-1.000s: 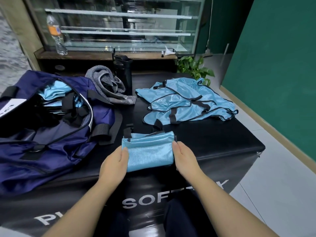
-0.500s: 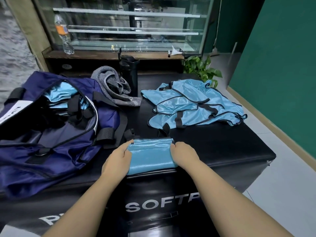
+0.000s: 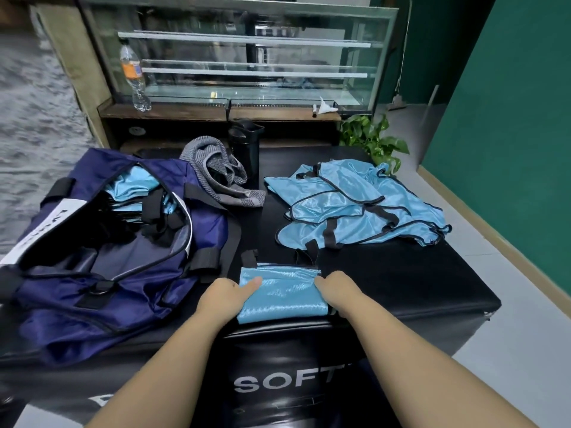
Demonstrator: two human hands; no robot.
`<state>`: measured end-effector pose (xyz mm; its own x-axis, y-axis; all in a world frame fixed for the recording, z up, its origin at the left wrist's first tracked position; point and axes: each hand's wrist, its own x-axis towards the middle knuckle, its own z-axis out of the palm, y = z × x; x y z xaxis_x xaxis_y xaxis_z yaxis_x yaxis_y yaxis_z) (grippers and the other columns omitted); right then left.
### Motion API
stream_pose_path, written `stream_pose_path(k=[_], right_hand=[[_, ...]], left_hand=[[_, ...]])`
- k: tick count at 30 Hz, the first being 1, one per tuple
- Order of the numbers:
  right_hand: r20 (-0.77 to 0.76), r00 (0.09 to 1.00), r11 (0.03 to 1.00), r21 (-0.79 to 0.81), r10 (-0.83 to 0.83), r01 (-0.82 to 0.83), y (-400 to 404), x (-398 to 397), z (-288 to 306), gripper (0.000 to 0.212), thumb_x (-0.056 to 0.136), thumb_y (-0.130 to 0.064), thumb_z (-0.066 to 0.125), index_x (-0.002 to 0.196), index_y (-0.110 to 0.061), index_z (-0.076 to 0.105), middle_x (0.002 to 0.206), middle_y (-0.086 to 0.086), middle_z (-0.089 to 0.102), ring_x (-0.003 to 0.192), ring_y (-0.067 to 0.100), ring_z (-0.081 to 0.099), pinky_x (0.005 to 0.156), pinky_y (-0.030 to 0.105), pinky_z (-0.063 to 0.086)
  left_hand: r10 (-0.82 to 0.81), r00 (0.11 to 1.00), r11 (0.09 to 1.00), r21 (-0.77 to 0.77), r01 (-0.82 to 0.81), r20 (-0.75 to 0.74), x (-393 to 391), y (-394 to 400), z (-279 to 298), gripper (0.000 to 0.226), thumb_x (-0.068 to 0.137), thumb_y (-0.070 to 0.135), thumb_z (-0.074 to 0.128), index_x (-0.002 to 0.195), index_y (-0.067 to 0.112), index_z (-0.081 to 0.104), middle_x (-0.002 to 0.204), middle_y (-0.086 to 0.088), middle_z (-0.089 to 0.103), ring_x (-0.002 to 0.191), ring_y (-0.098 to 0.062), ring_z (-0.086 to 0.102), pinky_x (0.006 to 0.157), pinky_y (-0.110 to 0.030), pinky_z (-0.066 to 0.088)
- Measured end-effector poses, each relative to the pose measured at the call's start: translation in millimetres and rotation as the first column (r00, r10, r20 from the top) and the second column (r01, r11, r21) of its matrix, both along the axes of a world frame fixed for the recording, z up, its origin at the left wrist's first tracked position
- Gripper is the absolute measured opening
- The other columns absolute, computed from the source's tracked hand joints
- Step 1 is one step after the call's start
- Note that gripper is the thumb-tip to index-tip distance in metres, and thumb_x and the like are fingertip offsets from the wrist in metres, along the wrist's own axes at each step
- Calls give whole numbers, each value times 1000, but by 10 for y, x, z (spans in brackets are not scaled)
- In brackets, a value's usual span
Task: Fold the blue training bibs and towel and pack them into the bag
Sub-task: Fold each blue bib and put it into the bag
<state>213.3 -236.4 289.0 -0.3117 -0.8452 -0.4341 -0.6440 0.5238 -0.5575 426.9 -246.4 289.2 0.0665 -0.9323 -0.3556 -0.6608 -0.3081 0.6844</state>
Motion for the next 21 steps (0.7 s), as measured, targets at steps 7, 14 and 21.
stream_pose_path(k=[7, 14, 21], right_hand=[[-93, 991, 995, 29, 100, -97, 141, 158, 157, 21, 97, -25, 41, 91, -8, 52, 93, 8, 57, 86, 27, 57, 68, 28, 42], [-381, 791, 735, -318, 479, -599, 318, 544, 968, 74, 82, -21, 65, 144, -22, 26, 150, -1, 27, 139, 20, 18, 111, 37, 27], [-481, 546, 537, -171, 686, -826, 243, 1087, 1363, 50, 82, -23, 66, 125, -17, 41, 109, -3, 59, 120, 20, 49, 116, 54, 0]], left_hand=[[84, 955, 996, -3, -89, -284, 100, 94, -45, 51, 56, 63, 67, 63, 14, 52, 64, -4, 52, 64, -17, 46, 65, -30, 37], [-168, 986, 910, -388, 148, -18, 214, 191, 590, 37, 89, 32, 60, 68, 16, 34, 65, 2, 41, 62, -15, 37, 57, -30, 29], [-341, 839, 764, -395, 510, 424, 426, 326, 1133, 32, 84, 43, 60, 70, 28, 35, 76, 8, 52, 77, -19, 52, 69, -36, 42]])
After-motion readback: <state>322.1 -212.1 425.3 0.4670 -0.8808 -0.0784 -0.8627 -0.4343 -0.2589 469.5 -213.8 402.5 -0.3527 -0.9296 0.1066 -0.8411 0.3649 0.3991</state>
